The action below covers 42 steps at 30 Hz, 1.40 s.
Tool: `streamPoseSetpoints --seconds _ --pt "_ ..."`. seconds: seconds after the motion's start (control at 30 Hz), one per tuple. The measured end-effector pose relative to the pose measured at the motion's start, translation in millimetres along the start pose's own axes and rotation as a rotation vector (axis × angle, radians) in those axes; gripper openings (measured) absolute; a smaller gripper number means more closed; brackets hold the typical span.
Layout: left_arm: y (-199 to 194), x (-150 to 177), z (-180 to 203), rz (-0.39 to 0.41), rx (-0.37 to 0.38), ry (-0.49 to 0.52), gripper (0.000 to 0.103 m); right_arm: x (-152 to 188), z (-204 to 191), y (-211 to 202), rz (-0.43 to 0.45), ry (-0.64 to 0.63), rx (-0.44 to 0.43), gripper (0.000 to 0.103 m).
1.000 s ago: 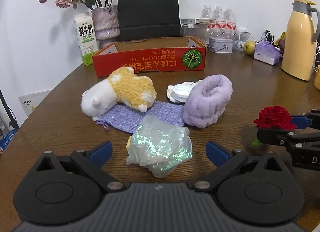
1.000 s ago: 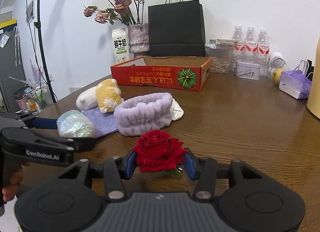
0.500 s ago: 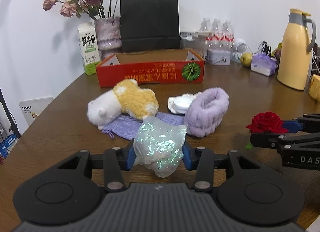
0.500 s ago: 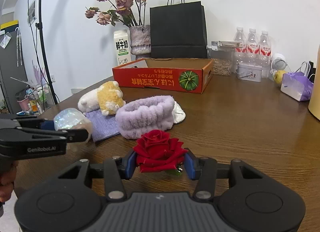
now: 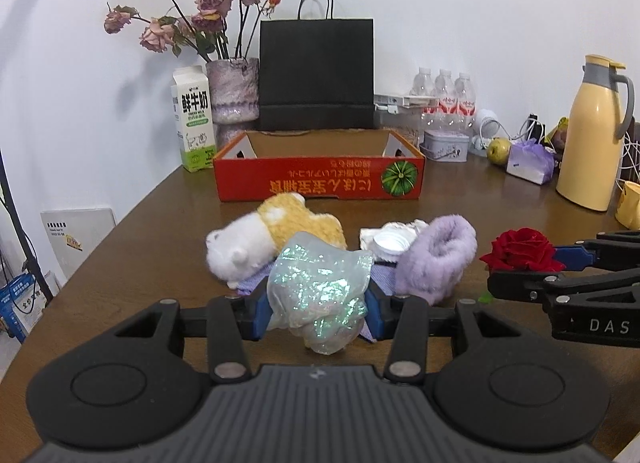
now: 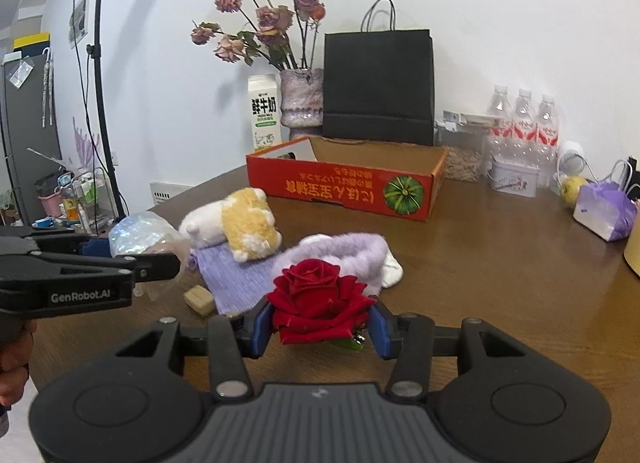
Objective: Organize objects
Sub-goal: 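Carry the plastic bag and rose with both grippers over the red box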
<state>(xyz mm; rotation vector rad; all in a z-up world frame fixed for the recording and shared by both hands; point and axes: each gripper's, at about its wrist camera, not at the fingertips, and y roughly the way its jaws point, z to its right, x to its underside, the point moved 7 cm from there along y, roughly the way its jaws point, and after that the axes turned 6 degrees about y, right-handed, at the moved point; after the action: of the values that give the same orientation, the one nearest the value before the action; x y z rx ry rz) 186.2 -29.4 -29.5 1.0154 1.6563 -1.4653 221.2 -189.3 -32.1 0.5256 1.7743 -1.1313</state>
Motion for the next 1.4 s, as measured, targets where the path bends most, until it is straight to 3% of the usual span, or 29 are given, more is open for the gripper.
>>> streamPoseSetpoints --seconds 0.7,1.4 --pt "40.7 -55.2 -36.9 0.066 0.035 -0.038 0.046 -56.6 -24.1 48.5 0.040 -0.010 0.012 0.047" --pt "117.9 -140.2 -54.2 0.133 0.025 -0.107 0.046 -141.2 -5.0 129.3 0.097 0.003 0.010 0.047"
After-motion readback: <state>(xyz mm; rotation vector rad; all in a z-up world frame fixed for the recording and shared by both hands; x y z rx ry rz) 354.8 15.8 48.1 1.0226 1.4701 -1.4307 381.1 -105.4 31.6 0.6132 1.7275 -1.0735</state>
